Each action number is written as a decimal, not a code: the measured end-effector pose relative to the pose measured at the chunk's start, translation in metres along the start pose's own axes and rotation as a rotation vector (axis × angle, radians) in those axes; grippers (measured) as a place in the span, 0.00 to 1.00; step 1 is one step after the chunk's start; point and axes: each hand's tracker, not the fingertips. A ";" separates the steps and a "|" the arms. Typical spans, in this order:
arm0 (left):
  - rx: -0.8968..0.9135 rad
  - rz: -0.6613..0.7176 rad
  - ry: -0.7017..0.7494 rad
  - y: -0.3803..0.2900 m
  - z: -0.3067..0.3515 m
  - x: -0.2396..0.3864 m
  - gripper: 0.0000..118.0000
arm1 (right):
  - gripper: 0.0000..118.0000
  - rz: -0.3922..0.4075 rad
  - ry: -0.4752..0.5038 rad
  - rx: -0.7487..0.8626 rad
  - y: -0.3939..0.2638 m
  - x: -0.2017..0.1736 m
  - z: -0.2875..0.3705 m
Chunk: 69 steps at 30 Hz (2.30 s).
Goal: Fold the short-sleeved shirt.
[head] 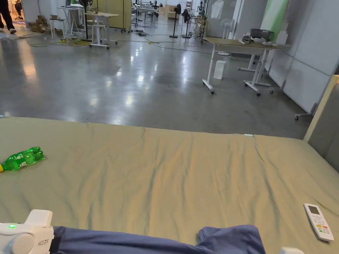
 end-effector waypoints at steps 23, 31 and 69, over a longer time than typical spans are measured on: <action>0.165 -0.035 0.025 -0.018 0.084 -0.008 0.05 | 0.02 0.023 0.047 0.093 0.042 0.002 -0.003; 0.308 0.005 0.029 0.004 0.162 -0.024 0.05 | 0.02 0.075 0.001 0.349 0.072 0.003 0.100; 0.589 0.105 0.084 0.226 0.315 -0.082 0.05 | 0.02 0.056 -0.048 0.681 0.318 -0.017 0.244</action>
